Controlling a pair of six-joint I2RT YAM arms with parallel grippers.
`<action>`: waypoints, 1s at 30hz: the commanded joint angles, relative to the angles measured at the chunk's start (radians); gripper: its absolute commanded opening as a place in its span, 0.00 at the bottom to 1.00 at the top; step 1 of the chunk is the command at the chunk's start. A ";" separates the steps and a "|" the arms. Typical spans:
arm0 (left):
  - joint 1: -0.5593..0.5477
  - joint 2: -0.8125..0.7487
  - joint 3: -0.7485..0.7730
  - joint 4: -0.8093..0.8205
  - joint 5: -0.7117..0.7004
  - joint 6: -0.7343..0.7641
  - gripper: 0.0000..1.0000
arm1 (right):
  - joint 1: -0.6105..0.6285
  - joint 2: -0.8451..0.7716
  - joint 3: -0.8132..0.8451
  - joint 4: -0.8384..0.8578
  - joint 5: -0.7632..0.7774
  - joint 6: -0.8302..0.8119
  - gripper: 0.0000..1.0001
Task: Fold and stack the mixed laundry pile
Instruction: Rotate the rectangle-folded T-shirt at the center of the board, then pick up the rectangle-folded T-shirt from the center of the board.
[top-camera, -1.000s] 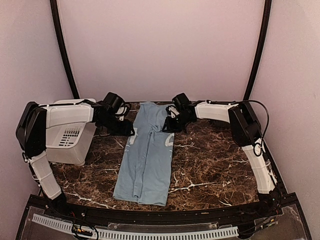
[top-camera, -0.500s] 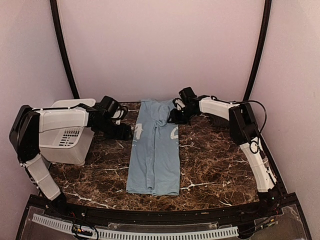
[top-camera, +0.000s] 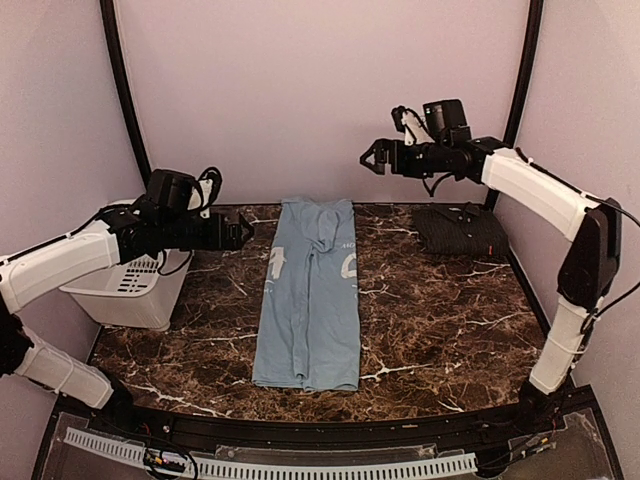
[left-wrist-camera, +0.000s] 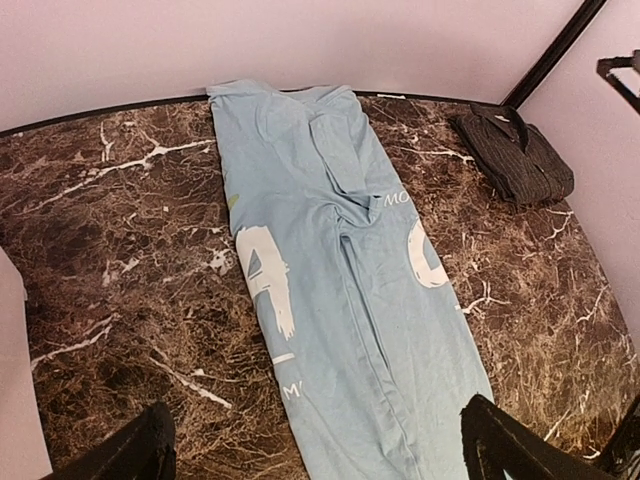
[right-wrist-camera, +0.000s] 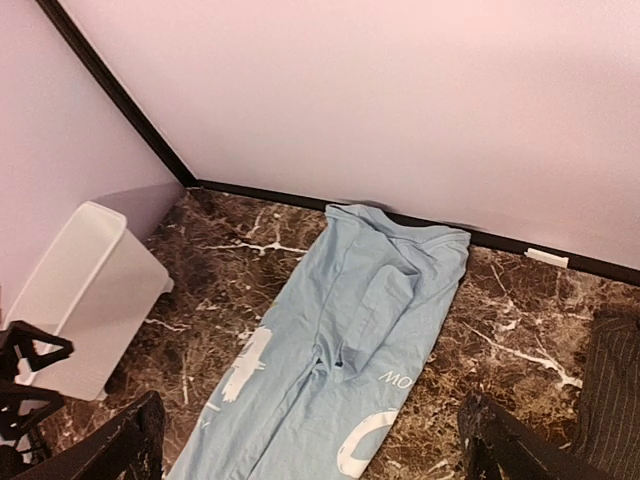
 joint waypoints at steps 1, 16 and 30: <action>-0.018 0.030 0.039 -0.148 0.112 -0.016 0.99 | -0.012 -0.104 -0.195 0.001 -0.141 0.055 0.99; -0.229 -0.213 -0.473 -0.094 0.334 -0.380 0.65 | 0.308 -0.391 -1.023 0.268 -0.338 0.457 0.79; -0.314 -0.125 -0.599 0.052 0.356 -0.462 0.47 | 0.424 -0.224 -1.112 0.437 -0.368 0.550 0.59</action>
